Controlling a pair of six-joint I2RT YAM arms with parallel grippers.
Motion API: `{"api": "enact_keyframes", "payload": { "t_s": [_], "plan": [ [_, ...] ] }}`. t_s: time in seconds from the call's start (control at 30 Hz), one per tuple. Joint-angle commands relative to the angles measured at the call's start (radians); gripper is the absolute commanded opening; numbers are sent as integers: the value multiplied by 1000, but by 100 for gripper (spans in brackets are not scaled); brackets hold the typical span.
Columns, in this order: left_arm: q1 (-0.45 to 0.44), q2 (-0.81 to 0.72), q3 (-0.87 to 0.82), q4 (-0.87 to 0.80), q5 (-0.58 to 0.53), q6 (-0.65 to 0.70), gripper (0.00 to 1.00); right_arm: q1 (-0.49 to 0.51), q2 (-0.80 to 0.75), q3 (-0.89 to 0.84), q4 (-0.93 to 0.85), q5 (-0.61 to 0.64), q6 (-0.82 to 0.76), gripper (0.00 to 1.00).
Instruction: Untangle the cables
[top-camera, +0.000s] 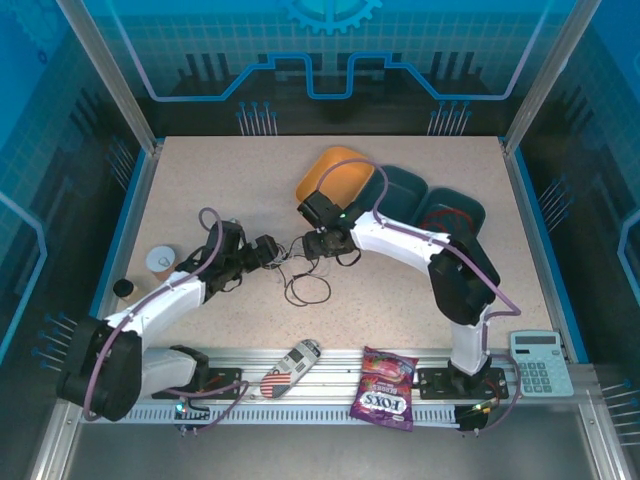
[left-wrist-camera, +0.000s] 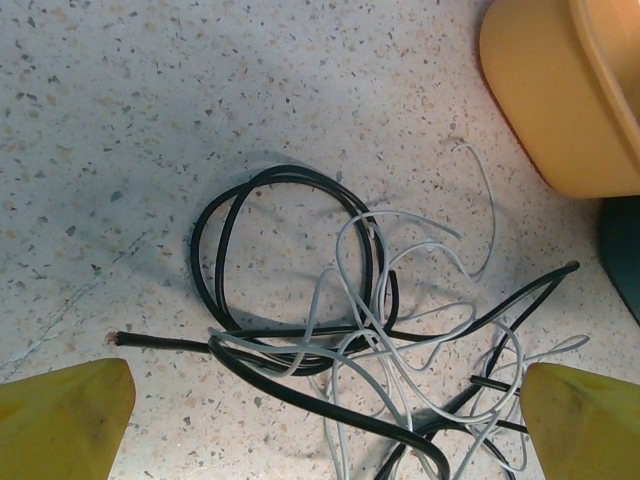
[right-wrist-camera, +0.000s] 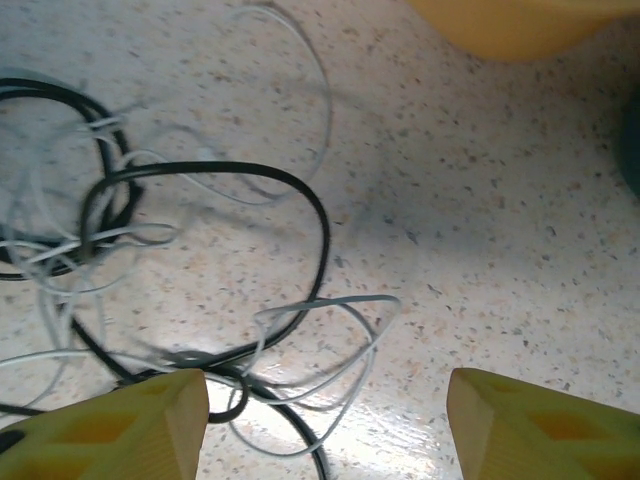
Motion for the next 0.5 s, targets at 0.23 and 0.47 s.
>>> {"api": "enact_keyframes", "payload": {
  "t_s": [0.23,0.47],
  "plan": [
    [11,70,59,33,-39,-17,99,-7,104,117,-125,75,88,66],
    [19,133,85,24,-53,-27,99,-9,141,132,-127,96,107,67]
  ]
}}
